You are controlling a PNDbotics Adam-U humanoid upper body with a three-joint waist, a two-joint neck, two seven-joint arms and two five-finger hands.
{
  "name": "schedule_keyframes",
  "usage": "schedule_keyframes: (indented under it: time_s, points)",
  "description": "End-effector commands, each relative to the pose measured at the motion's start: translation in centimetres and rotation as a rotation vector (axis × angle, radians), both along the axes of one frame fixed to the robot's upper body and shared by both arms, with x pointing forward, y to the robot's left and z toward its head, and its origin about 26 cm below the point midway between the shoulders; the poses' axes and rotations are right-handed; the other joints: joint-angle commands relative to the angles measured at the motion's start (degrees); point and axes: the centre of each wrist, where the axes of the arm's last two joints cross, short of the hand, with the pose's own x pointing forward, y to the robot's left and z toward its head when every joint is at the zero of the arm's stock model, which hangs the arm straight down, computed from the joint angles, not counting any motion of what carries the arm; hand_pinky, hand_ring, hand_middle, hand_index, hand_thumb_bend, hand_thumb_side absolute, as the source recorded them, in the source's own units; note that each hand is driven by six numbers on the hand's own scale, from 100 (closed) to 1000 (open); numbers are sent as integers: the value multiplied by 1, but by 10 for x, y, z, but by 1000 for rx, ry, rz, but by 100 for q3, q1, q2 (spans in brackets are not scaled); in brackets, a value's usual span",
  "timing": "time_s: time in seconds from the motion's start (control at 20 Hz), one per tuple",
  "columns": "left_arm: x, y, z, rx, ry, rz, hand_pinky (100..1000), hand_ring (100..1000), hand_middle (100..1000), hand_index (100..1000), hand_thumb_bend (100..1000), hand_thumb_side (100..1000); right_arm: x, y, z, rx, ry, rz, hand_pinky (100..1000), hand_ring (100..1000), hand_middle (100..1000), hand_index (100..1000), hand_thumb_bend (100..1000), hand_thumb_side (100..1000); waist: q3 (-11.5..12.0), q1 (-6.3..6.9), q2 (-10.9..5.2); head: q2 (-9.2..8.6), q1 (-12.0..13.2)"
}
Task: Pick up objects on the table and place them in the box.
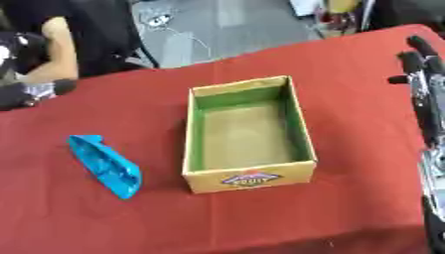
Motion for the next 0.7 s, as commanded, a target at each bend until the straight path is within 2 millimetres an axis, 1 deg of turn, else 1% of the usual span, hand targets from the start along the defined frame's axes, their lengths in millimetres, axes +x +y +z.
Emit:
schedule_keyframes:
  time_s: [0.05, 0.2, 0.4, 0.7]
  points:
    - [1, 12, 35, 253, 99, -27, 788, 801, 801, 846, 1000, 665, 0, 0, 8, -23, -21, 12, 675, 904, 967, 1000, 443, 1000, -13, -12, -76, 3, 78]
    - [4, 11, 43, 299, 143, -59, 790, 801, 800, 845, 1000, 665, 0, 0, 8, -26, -19, 15, 675, 904, 967, 1000, 443, 1000, -21, -4, -78, -15, 85]
    - [6, 8, 43, 284, 156, -83, 787, 800, 802, 847, 1000, 662, 0, 0, 9, -25, -20, 15, 675, 904, 967, 1000, 442, 1000, -31, -4, -74, -5, 76]
    - [9, 7, 44, 285, 182, -88, 788, 797, 796, 842, 1000, 653, 0, 0, 9, -27, -20, 16, 675, 904, 967, 1000, 443, 1000, -37, -2, -78, 0, 85]
